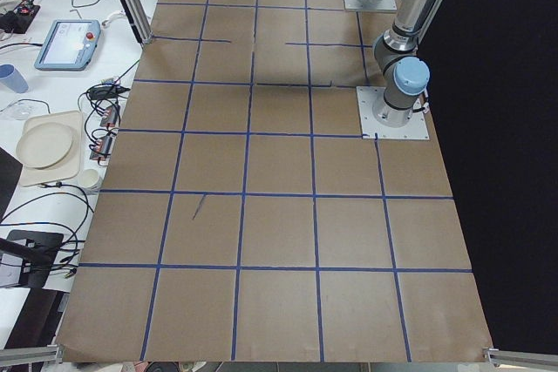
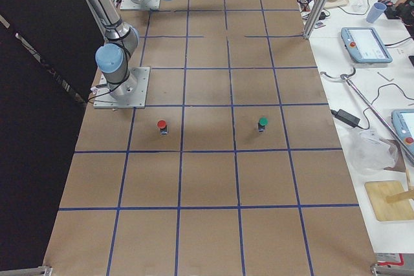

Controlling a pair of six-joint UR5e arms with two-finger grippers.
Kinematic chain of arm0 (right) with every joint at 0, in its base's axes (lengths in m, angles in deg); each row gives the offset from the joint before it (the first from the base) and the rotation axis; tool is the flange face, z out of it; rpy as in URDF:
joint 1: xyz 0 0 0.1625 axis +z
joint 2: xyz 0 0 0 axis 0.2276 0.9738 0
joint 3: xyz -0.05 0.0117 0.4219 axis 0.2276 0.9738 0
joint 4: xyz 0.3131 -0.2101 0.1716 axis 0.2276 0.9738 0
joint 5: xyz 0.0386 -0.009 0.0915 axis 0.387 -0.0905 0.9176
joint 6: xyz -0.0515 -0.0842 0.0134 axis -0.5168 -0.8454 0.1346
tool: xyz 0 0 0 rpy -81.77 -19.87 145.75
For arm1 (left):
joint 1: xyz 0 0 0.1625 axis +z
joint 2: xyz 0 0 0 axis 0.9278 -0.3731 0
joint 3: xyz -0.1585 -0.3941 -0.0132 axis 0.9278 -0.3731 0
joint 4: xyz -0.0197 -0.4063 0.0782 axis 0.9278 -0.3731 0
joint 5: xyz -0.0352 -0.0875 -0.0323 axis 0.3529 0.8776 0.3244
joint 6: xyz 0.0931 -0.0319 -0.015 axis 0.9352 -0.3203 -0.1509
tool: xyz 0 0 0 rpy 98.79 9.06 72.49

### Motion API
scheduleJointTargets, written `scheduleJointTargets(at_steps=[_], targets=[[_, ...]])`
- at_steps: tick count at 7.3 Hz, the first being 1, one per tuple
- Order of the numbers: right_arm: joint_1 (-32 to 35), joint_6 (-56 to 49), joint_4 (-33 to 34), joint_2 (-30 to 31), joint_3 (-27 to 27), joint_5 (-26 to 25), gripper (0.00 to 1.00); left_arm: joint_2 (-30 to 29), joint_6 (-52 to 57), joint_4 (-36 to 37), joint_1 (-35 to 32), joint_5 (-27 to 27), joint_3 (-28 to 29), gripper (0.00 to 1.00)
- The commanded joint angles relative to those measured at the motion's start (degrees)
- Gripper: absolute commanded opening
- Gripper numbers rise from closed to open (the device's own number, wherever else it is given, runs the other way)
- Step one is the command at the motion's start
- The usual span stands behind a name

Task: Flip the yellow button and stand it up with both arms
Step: 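Lift the yellow button with the left gripper toward the right gripper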

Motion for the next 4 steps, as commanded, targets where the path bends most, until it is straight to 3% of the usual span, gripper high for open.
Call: scheduleJointTargets(at_steps=[1,4], targets=[[1.1,6.8,-0.5,0.5,-0.7,2.8,1.0,-0.7,1.9,0.5,-2.8,4.5,0.3,0.08],[6.0,9.0,-0.5,1.5,-0.8,2.5,1.0,-0.9,0.0,6.0,-2.6,5.0,1.1,0.08]])
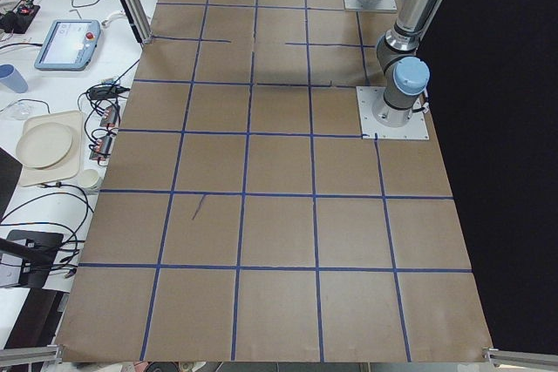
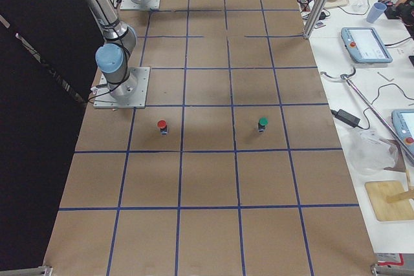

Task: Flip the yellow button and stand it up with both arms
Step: 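Close the right gripper on the yellow button while the left gripper holds it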

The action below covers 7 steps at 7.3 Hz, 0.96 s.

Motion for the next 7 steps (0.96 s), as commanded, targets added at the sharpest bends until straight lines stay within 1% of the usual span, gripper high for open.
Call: scheduleJointTargets(at_steps=[1,2,3,4,5,6,7], targets=[[1.1,1.4,0.2,1.5,0.2,0.0,1.0,0.0,-4.9,1.2,-0.9,4.1,0.2,0.08],[1.1,2.6,0.8,1.4,1.0,0.3,1.0,0.0,-5.2,1.2,-0.9,4.3,0.2,0.08],[1.0,2.6,1.1,0.8,1.0,2.1,1.0,0.2,-5.1,1.2,-0.7,4.2,0.2,0.08],[0.7,2.6,3.0,0.5,1.0,2.6,1.0,0.4,-5.1,1.2,-0.8,4.2,0.2,0.08],[0.7,3.1,3.5,-0.6,1.0,3.2,0.99,0.4,-5.1,1.2,-0.8,4.2,0.2,0.08],[0.7,5.9,5.0,-0.8,1.0,4.9,0.99,0.4,-5.1,1.1,-0.6,4.1,0.1,0.08],[0.7,8.9,7.4,-0.7,0.9,4.7,0.99,0.4,-5.1,1.1,-0.5,3.9,0.2,0.08]])
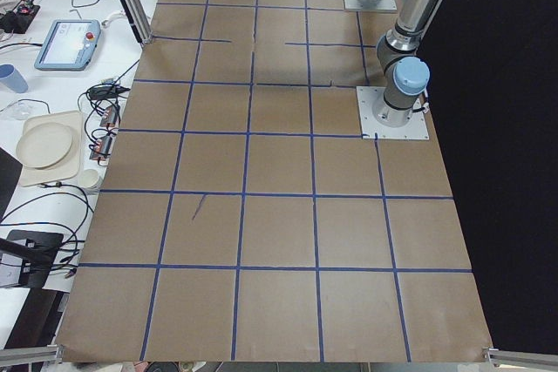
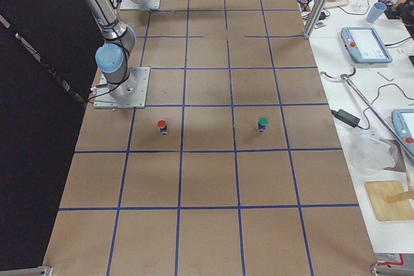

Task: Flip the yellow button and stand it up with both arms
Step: 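Close the right gripper on the yellow button while the left gripper holds it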

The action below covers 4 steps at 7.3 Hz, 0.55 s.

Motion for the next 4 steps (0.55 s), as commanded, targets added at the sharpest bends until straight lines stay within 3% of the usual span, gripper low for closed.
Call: scheduleJointTargets(at_steps=[1,4], targets=[[0.0,6.9,6.1,-0.2,-0.2,0.6,0.99,0.0,0.0,-0.2,0.0,-0.2,0.0,0.08],[0.8,9.6,7.6,0.0,-0.5,1.1,0.99,0.1,0.2,-0.3,-0.2,-0.2,-0.3,0.08]])
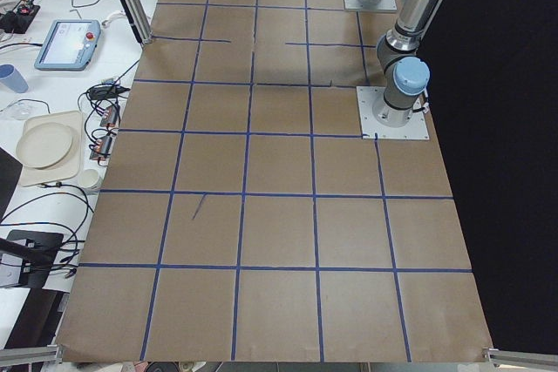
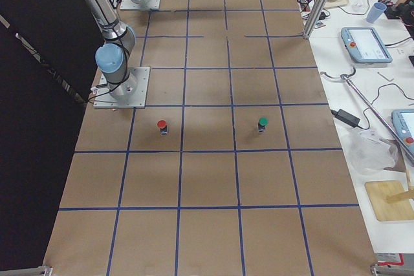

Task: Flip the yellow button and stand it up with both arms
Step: 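Close the right gripper on the yellow button while the left gripper holds it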

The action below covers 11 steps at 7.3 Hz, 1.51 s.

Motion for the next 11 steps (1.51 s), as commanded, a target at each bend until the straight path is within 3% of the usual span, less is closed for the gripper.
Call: scheduleJointTargets(at_steps=[1,7,8,9,10,11], targets=[[0.9,0.7,0.3,0.1,0.0,0.6,0.99,0.1,0.2,0.0,-0.1,-1.2,-0.1,0.08],[0.9,0.8,0.7,-0.3,-0.8,2.1,0.97,0.2,0.2,-0.1,-0.1,-1.2,-0.4,0.08],[0.9,0.8,0.3,-0.2,-0.9,2.1,0.83,0.3,0.2,-0.1,0.0,-1.2,-0.4,0.08],[0.9,0.8,0.3,-0.2,-0.8,2.5,0.48,0.4,0.3,-0.1,0.0,-1.2,-0.7,0.08],[0.8,0.8,0.3,-0.2,-0.8,2.4,0.29,0.4,0.3,-0.1,-0.1,-1.2,-0.8,0.08],[0.8,0.8,0.3,-0.1,-0.9,2.4,0.17,0.4,0.3,-0.1,-0.1,-1.2,-0.8,0.09]])
